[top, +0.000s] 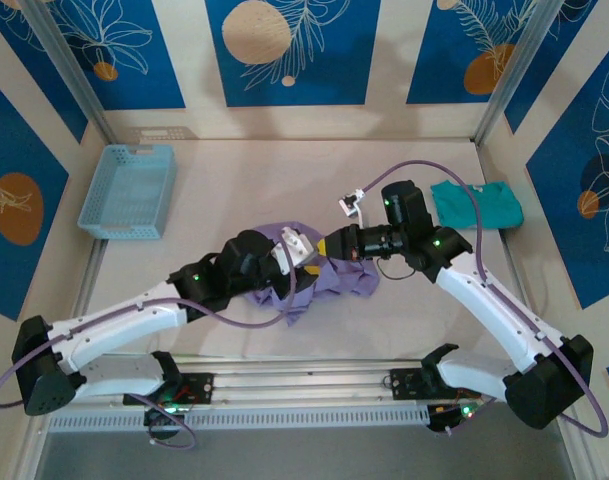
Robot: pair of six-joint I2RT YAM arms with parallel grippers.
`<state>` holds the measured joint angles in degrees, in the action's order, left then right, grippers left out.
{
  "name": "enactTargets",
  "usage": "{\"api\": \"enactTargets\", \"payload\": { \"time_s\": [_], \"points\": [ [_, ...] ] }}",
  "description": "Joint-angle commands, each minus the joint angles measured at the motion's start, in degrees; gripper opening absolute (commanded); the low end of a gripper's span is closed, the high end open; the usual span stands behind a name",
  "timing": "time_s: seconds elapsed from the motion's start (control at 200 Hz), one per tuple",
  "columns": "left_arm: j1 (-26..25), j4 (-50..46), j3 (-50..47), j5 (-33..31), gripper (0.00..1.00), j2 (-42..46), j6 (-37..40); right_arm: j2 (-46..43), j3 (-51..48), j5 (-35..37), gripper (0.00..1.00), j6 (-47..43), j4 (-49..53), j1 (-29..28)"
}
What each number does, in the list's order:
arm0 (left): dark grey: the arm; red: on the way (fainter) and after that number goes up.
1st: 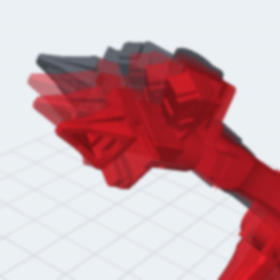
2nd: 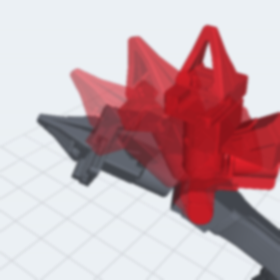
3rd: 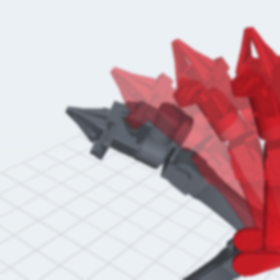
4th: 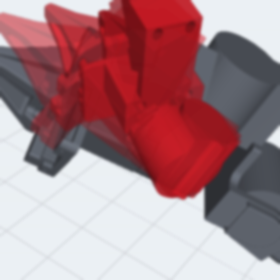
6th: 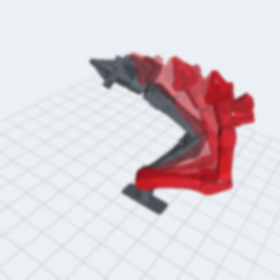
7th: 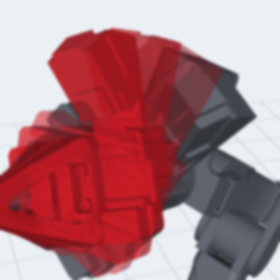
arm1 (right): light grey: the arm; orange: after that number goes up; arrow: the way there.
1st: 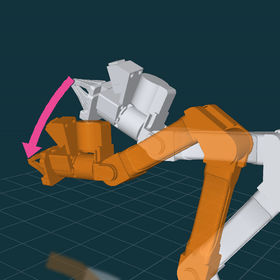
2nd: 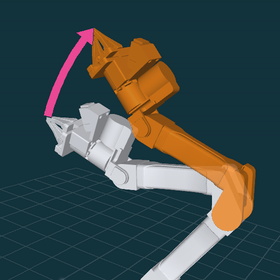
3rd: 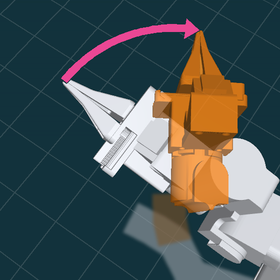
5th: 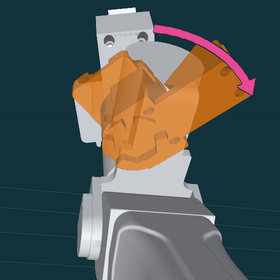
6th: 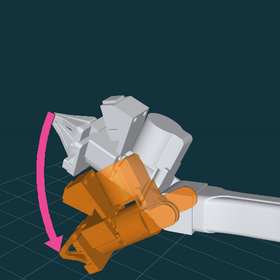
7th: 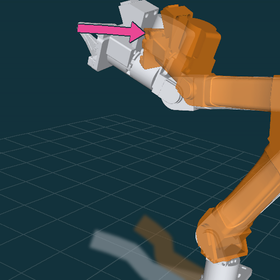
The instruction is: Fold the inside-out t-shirt
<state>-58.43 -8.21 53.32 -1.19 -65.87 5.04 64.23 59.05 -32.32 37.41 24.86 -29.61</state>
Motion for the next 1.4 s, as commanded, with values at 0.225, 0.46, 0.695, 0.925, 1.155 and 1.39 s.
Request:
{"api": "enactTargets", "payload": {
  "time_s": [0.225,0.46,0.695,0.925,1.155,1.39],
  "points": [
    [-0.8,0.4,0.6,-6.1,0.41,-0.1,0.3,-1.7,2.9,4.3,0.00,-5.0,7.0,3.7],
    [2.9,-0.6,-6.0,-8.0,0.60,9.7,-7.9,-7.9,-7.4,13.6,0.00,-8.2,20.1,2.7],
    [14.4,-4.7,-8.8,-11.2,0.63,12.0,-20.8,-16.3,-20.7,19.4,0.12,-0.2,20.6,-2.5],
    [23.9,-9.0,-9.1,-7.6,0.74,5.4,-29.2,-11.4,-13.3,28.6,0.43,-3.1,16.8,-3.4],
    [31.3,-7.5,-11.8,-0.1,0.79,-3.7,-34.2,7.1,-7.6,32.7,0.58,-11.6,-5.6,-4.0],
    [31.7,-2.8,-15.9,5.8,0.76,-10.3,-37.2,32.4,7.7,37.0,0.67,-17.4,-8.9,-8.0]
  ]
}}
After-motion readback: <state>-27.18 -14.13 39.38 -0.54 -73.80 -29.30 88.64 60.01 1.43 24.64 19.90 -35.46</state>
